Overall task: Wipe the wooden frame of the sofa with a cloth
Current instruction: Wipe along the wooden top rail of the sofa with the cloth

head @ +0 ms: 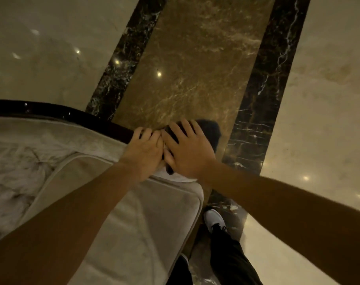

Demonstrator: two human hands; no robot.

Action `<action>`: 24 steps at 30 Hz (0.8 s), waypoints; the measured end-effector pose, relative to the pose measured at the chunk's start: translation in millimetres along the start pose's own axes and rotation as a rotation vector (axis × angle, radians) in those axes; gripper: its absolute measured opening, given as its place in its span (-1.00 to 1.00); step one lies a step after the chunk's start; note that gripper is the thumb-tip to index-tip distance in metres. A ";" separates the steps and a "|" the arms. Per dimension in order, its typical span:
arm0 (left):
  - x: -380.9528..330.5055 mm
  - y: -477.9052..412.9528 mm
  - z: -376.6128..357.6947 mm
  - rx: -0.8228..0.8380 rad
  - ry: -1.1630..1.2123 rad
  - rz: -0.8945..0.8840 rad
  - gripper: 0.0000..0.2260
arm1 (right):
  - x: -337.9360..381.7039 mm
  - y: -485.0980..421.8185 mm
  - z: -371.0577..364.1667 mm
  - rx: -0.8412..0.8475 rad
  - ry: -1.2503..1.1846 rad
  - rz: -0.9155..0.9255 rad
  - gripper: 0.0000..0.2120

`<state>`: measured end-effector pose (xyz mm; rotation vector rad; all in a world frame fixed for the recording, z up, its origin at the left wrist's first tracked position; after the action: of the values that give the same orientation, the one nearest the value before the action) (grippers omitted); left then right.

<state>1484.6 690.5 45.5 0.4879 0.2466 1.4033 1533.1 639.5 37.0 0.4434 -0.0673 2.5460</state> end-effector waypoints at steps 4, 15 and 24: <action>0.6 0.6 -6.4 -0.002 -0.023 0.016 -0.51 | -40.4 -34.9 -4.2 0.178 -0.366 -0.244 -0.56; -3.6 38.4 -9.7 -0.198 0.188 0.339 -0.18 | 26.3 22.3 -22.6 0.026 0.183 0.361 -0.31; -86.1 78.1 -21.3 -0.594 1.176 0.662 -0.29 | -12.9 33.2 -6.7 -0.054 -0.016 -0.574 0.07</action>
<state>1392.3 617.0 52.9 -0.8861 0.6084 2.1809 1523.8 605.6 27.8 0.3943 -0.0109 1.9720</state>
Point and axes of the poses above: each hand's wrist, its own y-axis away from the middle knuckle, its own z-axis out of the back of the hand, x = y × z, the point moved 9 cm from there along -y, towards the middle knuckle, and after that the axes turned 15 degrees about -z, right-handed, at the moved point
